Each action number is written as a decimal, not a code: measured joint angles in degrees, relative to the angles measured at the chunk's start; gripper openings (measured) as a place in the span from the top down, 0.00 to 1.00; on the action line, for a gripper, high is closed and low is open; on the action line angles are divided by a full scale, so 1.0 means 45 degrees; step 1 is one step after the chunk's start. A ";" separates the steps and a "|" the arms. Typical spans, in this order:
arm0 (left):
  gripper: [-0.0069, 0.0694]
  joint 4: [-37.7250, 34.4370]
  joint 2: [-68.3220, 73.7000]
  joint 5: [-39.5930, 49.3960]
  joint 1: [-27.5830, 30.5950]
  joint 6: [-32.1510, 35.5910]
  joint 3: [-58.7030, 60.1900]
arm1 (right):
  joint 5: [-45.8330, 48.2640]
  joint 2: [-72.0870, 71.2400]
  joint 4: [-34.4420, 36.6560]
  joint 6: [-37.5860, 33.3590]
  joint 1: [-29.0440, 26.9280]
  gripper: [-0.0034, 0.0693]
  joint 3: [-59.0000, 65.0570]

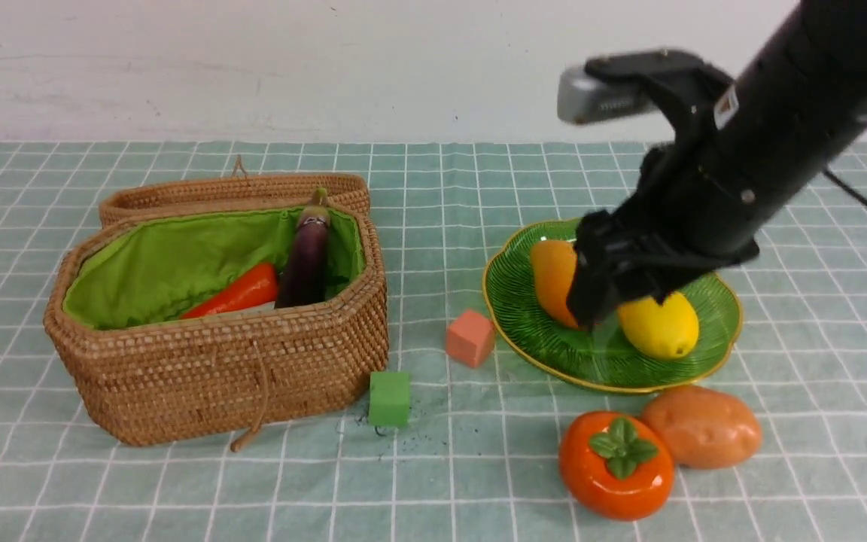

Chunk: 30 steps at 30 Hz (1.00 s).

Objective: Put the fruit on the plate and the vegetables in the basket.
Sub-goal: Grab a tomato with your right arm and place it on the plate on the right.

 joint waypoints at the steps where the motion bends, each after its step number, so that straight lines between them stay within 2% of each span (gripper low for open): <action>1: 0.60 0.0000 0.0000 0.0000 0.0000 0.0000 0.0000 | 0.0000 0.0000 0.0001 0.0001 0.0000 0.16 0.0125; 5: 0.60 0.0000 0.0000 0.0000 0.0000 0.0000 0.0000 | -0.0526 -0.0209 0.0026 0.1154 -0.0053 0.16 0.2632; 8: 0.60 0.0000 0.0000 0.0000 0.0000 0.0000 0.0000 | -0.1487 -0.0705 0.0358 0.2178 -0.0528 0.16 0.3981; 13: 0.60 0.0000 0.0000 0.0000 0.0000 0.0000 0.0000 | -0.2981 -0.1566 0.2090 0.2108 -0.1875 0.16 0.5625; 19: 0.60 0.0000 0.0000 0.0000 0.0000 0.0000 0.0000 | -0.4139 -0.1977 0.5682 -0.0099 -0.3871 0.16 0.7546; 21: 0.60 0.0000 0.0000 0.0000 0.0000 0.0000 0.0000 | -0.4884 -0.1987 0.7968 -0.2053 -0.4381 0.16 0.8612; 23: 0.60 0.0000 0.0000 0.0000 0.0000 0.0000 0.0000 | -0.5116 -0.1987 0.8566 -0.2653 -0.4445 0.16 0.8913; 25: 0.60 0.0000 0.0000 0.0000 0.0000 0.0000 0.0000 | -0.5845 -0.1826 1.0509 -0.4693 -0.4523 0.16 0.9801; 27: 0.60 0.0000 0.0000 0.0000 0.0000 0.0000 0.0000 | -0.6023 -0.1689 1.1081 -0.5305 -0.4523 0.16 1.0046; 29: 0.60 0.0000 0.0000 0.0000 0.0000 0.0000 0.0000 | -0.6347 -0.1245 1.2609 -0.6810 -0.4523 0.16 1.0278; 30: 0.60 0.0000 0.0000 0.0000 0.0000 0.0000 0.0000 | -0.6398 -0.1102 1.2853 -0.7046 -0.4523 0.16 1.0279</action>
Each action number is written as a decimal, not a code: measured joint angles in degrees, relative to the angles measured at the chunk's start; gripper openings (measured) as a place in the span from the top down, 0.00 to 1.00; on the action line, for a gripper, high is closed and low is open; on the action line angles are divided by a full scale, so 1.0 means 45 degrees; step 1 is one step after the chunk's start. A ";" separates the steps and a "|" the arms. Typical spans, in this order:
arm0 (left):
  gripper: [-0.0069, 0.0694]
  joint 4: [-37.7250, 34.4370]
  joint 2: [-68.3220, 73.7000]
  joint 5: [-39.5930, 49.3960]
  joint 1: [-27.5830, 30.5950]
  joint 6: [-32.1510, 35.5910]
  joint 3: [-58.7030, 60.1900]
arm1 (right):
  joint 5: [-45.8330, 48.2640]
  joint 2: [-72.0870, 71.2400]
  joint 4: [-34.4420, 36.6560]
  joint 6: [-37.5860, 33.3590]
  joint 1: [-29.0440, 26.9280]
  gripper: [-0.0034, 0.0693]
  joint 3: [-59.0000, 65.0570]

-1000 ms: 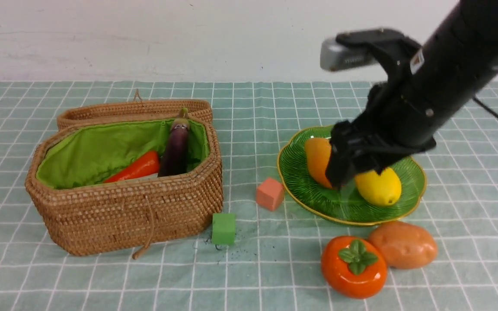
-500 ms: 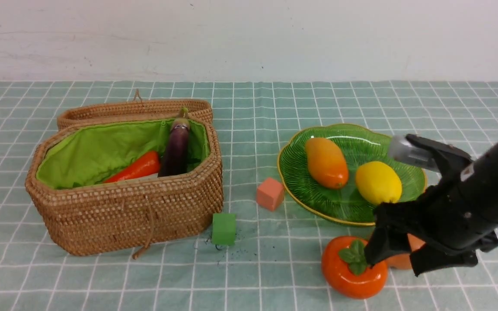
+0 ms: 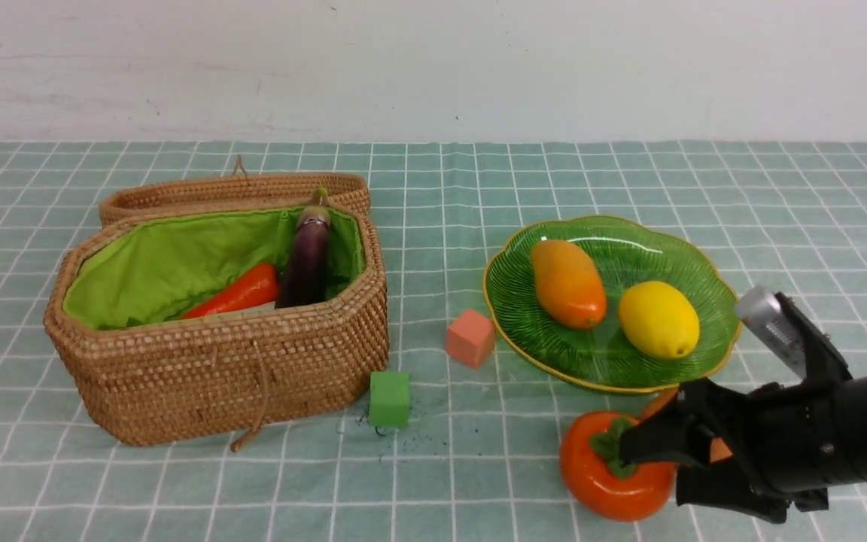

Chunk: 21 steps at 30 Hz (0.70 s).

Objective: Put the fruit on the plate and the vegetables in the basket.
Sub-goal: Grab a tomato with your right arm and place it on the plate on the right.

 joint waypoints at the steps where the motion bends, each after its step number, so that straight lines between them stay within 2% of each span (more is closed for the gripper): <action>1: 0.60 0.0000 0.0000 0.0000 0.0000 0.0000 0.0000 | -0.0029 0.0037 0.0145 -0.0144 0.0000 0.16 0.0011; 3: 0.60 0.0000 0.0000 0.0000 0.0000 0.0000 0.0000 | -0.0181 0.0485 0.0816 -0.0722 0.0000 0.16 0.0009; 16: 0.60 0.0000 0.0000 0.0000 0.0000 0.0000 0.0000 | -0.1143 0.1531 0.1231 -0.1320 -0.0004 0.17 0.0024; 18: 0.60 0.0000 0.0000 0.0000 0.0000 0.0000 0.0000 | -0.1027 0.1673 0.1458 -0.1515 -0.0004 0.18 0.0024; 21: 0.60 0.0000 0.0000 0.0000 0.0000 0.0000 0.0000 | -0.0698 0.1892 0.2052 -0.1880 -0.0028 0.25 0.0012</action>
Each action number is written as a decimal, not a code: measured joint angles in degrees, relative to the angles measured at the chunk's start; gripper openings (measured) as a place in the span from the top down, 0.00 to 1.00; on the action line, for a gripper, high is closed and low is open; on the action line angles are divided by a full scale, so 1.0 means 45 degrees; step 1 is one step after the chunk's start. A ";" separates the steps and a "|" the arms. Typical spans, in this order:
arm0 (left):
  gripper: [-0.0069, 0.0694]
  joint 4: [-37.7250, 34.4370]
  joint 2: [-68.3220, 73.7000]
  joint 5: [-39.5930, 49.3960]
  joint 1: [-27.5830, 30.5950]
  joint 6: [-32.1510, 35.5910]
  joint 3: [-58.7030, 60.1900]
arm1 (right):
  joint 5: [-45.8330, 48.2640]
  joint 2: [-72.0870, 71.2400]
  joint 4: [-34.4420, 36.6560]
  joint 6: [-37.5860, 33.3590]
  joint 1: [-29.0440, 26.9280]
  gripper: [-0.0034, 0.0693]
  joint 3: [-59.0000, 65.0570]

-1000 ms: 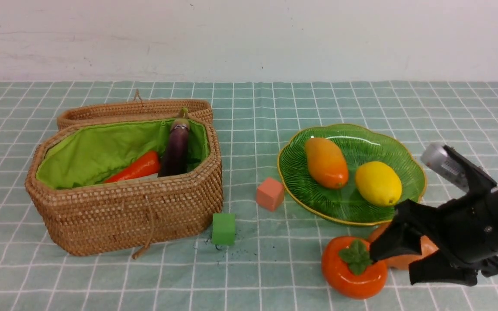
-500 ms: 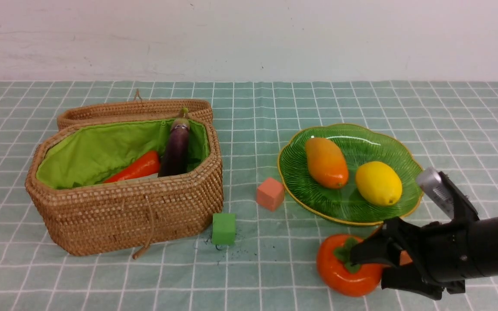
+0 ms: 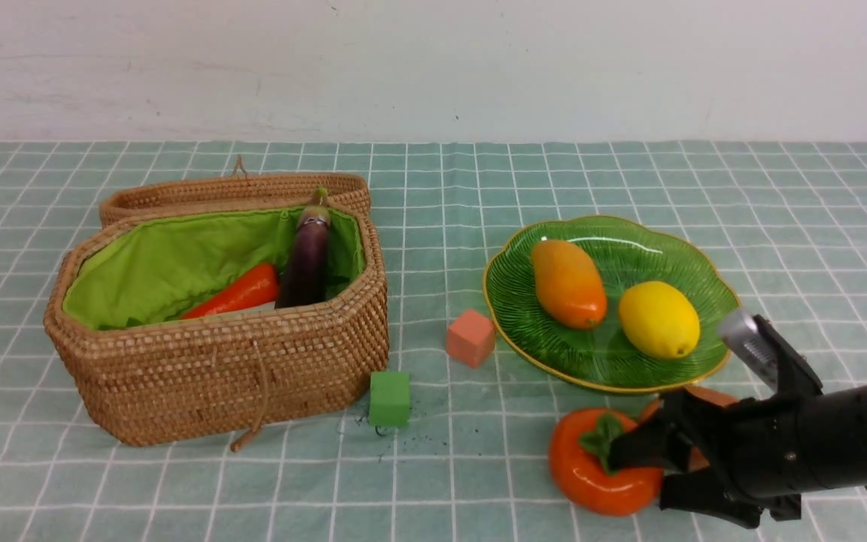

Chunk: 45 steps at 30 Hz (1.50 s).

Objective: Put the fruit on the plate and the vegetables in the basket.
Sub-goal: Grab a tomato with your right arm and place it on the plate on the right.

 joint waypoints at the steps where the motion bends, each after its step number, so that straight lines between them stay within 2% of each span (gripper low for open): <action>1: 0.60 0.0000 0.0000 0.0000 0.0000 0.0000 0.0000 | 0.0012 0.0019 0.0052 -0.0045 0.0000 0.26 0.0000; 3: 0.60 0.0000 0.0000 0.0000 0.0000 0.0000 0.0000 | 0.0206 0.0100 0.0576 -0.0690 0.0000 0.36 0.0000; 5: 0.60 0.0000 0.0000 0.0000 0.0000 0.0000 0.0000 | 0.0285 0.0163 0.0889 -0.1154 0.0000 0.39 0.0000; 9: 0.60 0.0000 0.0000 0.0000 0.0000 0.0000 0.0000 | 0.0414 0.0232 0.1258 -0.1638 0.0000 0.39 0.0000; 20: 0.60 0.0000 0.0000 0.0000 0.0000 0.0000 0.0000 | 0.1530 0.0220 0.1499 -0.1670 0.0000 0.39 0.0000; 31: 0.60 0.0000 0.0000 0.0000 0.0000 0.0000 0.0000 | 0.1468 -0.1134 0.1800 -0.1659 0.0000 0.39 -0.0037; 37: 0.60 0.0000 0.0000 0.0000 0.0000 0.0000 0.0000 | 0.0377 -0.1753 0.1049 -0.0908 0.0000 0.39 -0.1045; 45: 0.60 0.0000 0.0000 0.0000 0.0000 0.0000 0.0000 | -0.1027 -0.0796 0.0494 -0.0370 0.0000 0.39 -0.2707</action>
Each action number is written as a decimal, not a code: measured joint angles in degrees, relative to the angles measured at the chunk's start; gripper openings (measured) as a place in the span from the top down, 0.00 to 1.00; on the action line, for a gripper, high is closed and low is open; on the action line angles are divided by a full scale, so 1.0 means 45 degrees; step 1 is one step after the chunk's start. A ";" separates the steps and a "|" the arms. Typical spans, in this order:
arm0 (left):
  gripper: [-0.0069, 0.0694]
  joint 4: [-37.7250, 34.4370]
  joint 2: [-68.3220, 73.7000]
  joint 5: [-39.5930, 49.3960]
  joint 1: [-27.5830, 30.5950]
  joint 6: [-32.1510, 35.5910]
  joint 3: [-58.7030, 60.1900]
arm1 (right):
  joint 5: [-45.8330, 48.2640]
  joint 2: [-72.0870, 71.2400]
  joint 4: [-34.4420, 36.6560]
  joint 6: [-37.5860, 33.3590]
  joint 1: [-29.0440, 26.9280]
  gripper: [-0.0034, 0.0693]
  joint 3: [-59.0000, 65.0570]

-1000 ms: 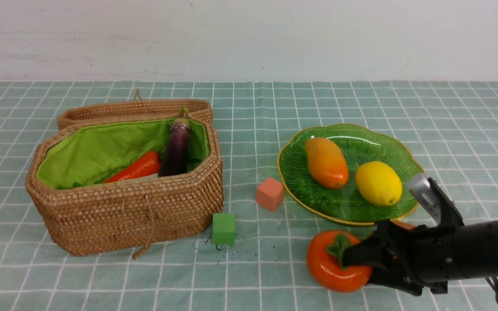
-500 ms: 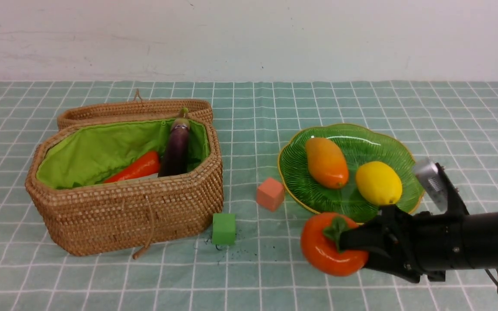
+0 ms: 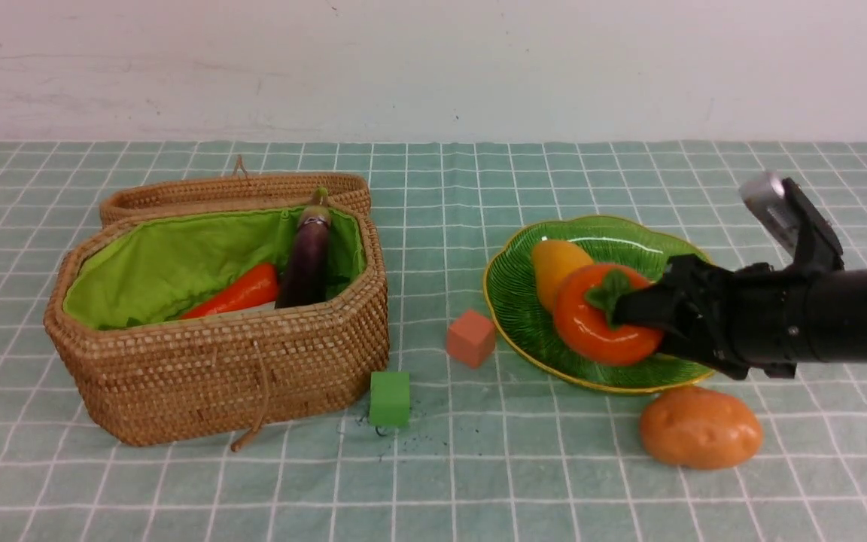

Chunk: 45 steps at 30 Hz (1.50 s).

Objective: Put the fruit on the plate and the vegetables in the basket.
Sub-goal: Grab a tomato with your right arm and place it on the plate on the right, then use the right arm to grab a potato and put it into the left basket

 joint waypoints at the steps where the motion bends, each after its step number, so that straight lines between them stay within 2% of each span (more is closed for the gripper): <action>1: 0.60 0.0000 0.0000 0.0000 0.0000 0.0000 0.0000 | -0.0228 0.0312 0.0000 0.0000 0.0000 0.39 -0.0280; 6: 0.60 0.0000 0.0000 0.0000 0.0000 0.0000 0.0000 | -0.1264 0.1417 0.0023 0.0000 0.0000 0.39 -0.0667; 15: 0.60 0.0000 0.0000 0.0000 0.0000 0.0000 0.0000 | -0.1631 0.2137 0.0010 -0.0123 0.0000 0.38 -0.0722; 18: 0.60 0.0000 0.0000 0.0000 0.0000 0.0000 0.0000 | -0.1627 0.1955 0.0002 -0.0560 0.0000 0.29 -0.0722; 21: 0.60 0.0000 0.0000 0.0000 0.0000 0.0000 0.0000 | -0.1420 0.1284 -0.0232 -0.1635 0.0000 0.09 -0.0722; 24: 0.60 0.0000 0.0000 0.0000 0.0000 0.0000 0.0000 | -0.1330 0.0468 -0.0733 -0.2130 0.0000 0.02 -0.0722; 27: 0.60 0.0000 0.0000 0.0000 0.0000 0.0000 0.0000 | -0.1302 -0.0274 -0.1497 -0.2271 0.0000 0.03 -0.0722; 30: 0.60 0.0000 0.0000 0.0000 0.0000 0.0000 0.0000 | -0.0828 -0.1055 -0.3039 -0.2315 0.0000 0.06 -0.0722; 31: 0.60 0.0000 0.0000 0.0000 0.0000 0.0000 0.0000 | -0.0218 -0.1457 -0.4240 -0.2328 0.0000 0.08 -0.0734; 32: 0.60 0.0000 0.0000 0.0000 0.0000 0.0000 0.0000 | -0.0218 -0.1516 -0.4240 -0.2328 0.0000 0.08 -0.0733; 33: 0.60 0.0000 0.0000 0.0000 0.0000 0.0000 0.0000 | 0.0894 -0.1942 -0.6138 -0.2339 0.0000 0.11 -0.0733; 34: 0.60 0.0000 0.0000 0.0000 0.0000 0.0000 0.0000 | 0.1024 -0.2033 -0.6352 -0.2339 0.0000 0.11 -0.0735; 35: 0.60 0.0000 0.0000 0.0000 0.0000 0.0000 0.0000 | 0.1800 -0.2248 -0.7870 -0.2339 0.0046 0.13 -0.0735; 38: 0.60 0.0000 0.0000 0.0000 0.0000 0.0000 0.0000 | 0.2377 -0.2410 -1.0843 -0.2339 0.0213 0.15 -0.0735; 40: 0.60 0.0000 0.0000 0.0000 0.0000 0.0000 0.0000 | 0.2400 -0.2395 -1.1559 -0.2339 0.0261 0.15 -0.0735; 41: 0.60 0.0000 0.0000 0.0000 0.0000 0.0000 0.0000 | 0.2387 -0.2340 -1.2397 -0.2315 0.0259 0.15 -0.0735; 45: 0.60 0.0000 0.0000 0.0000 0.0000 0.0000 0.0000 | 0.2058 -0.1993 -1.3412 -0.1603 0.0289 0.12 -0.0735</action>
